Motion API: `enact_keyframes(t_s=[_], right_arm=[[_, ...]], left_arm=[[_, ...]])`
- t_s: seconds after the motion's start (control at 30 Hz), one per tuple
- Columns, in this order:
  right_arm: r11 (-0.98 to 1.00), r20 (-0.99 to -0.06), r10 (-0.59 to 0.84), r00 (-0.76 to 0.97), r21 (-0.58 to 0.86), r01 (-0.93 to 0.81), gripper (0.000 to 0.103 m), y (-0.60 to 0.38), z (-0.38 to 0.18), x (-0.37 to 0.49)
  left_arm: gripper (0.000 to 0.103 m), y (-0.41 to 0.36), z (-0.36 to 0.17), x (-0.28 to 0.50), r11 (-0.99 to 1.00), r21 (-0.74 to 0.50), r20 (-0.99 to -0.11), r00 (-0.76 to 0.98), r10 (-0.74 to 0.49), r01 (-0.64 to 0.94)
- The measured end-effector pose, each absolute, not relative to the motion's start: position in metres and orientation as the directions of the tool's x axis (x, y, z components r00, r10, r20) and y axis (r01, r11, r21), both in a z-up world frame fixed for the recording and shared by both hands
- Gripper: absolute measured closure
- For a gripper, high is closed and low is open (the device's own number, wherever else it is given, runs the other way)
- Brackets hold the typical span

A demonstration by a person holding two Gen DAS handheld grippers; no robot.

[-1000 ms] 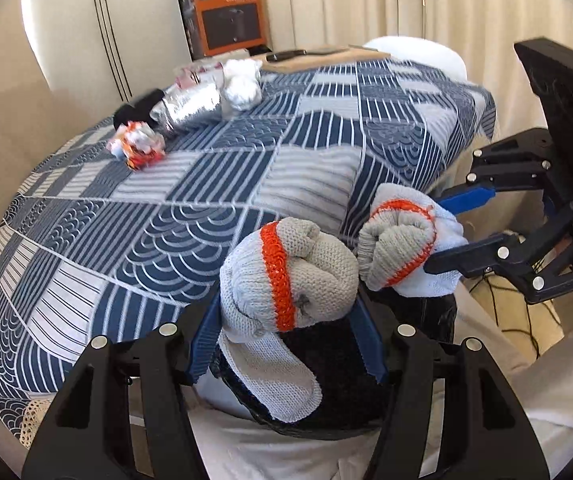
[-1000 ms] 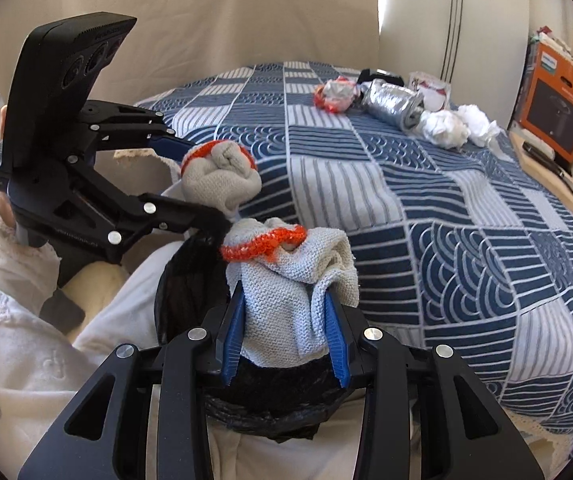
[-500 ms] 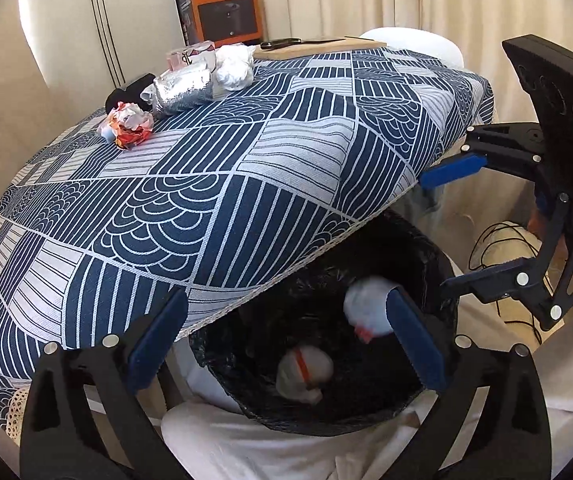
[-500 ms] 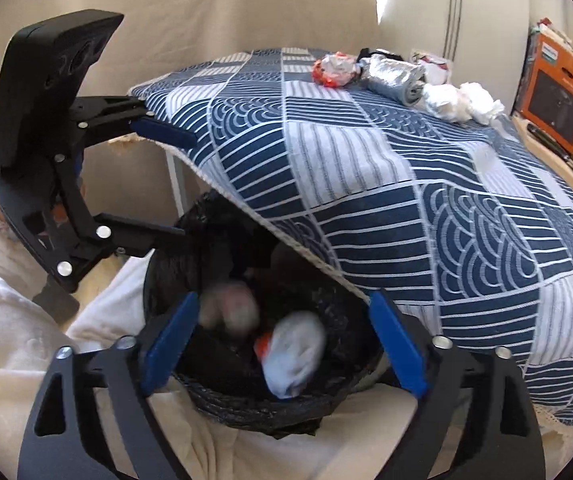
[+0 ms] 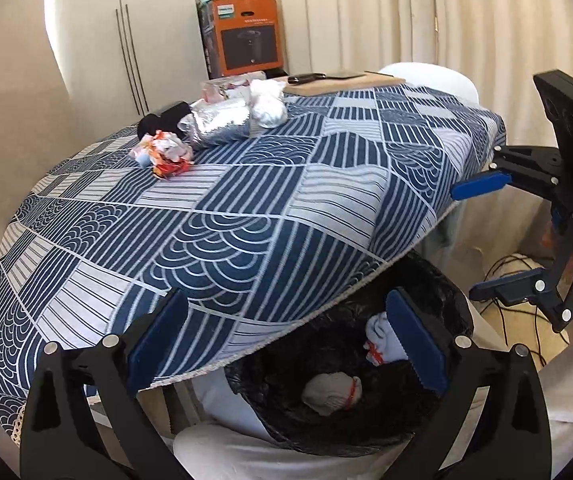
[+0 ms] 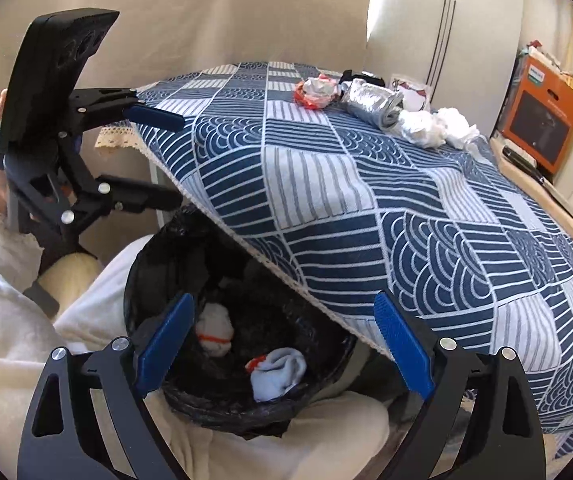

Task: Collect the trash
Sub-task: 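Move both tools back over the table toward the remaining trash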

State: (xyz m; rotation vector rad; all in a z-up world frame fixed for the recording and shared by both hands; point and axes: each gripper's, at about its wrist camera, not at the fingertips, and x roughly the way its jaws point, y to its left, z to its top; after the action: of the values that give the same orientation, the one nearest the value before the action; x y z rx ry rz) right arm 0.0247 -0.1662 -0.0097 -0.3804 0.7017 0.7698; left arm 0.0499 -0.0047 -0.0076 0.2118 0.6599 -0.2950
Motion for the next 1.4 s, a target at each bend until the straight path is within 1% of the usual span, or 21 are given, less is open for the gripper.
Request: enact_keyframes(t_s=[0.17,0.23,0.4,0.7,1.0,1.1,1.4], right_arm=[[0.691,-0.676,0.492,0.549,-0.081,-0.718,0.016,-0.167,-0.001,0.028],[0.705,-0.666,0.495,0.558,-0.068,-0.706,0.016,-0.169,0.002,0.032],[0.750,-0.638,0.497,0.589,-0.027,-0.661,0.015,-0.176,0.012,0.044],[0.844,-0.615,0.439,0.655,0.032,-0.536,0.014,-0.191,0.031,0.085],[0.860,-0.613,0.410,0.675,0.012,-0.511,0.014,-0.189,0.043,0.121],[0.856,-0.614,0.425,0.665,0.032,-0.517,0.014,-0.187,0.047,0.134],[0.871,-0.623,0.395,0.675,0.020,-0.491,0.014,-0.182,0.054,0.174]], left_arm=[[0.006,0.008,-0.002,0.056,0.944,0.076,-0.609,0.764,-0.212,0.322],[0.006,0.012,-0.002,0.060,0.943,0.060,-0.615,0.756,-0.224,0.328],[0.006,0.020,-0.001,0.073,0.952,0.060,-0.611,0.765,-0.203,0.300],[0.006,0.028,0.006,0.092,0.951,0.032,-0.596,0.770,-0.228,0.306],[0.006,0.039,0.018,0.122,0.960,0.007,-0.606,0.765,-0.217,0.278],[0.006,0.045,0.021,0.133,0.962,-0.011,-0.613,0.759,-0.222,0.272],[0.006,0.052,0.031,0.161,0.967,0.008,-0.621,0.760,-0.194,0.254]])
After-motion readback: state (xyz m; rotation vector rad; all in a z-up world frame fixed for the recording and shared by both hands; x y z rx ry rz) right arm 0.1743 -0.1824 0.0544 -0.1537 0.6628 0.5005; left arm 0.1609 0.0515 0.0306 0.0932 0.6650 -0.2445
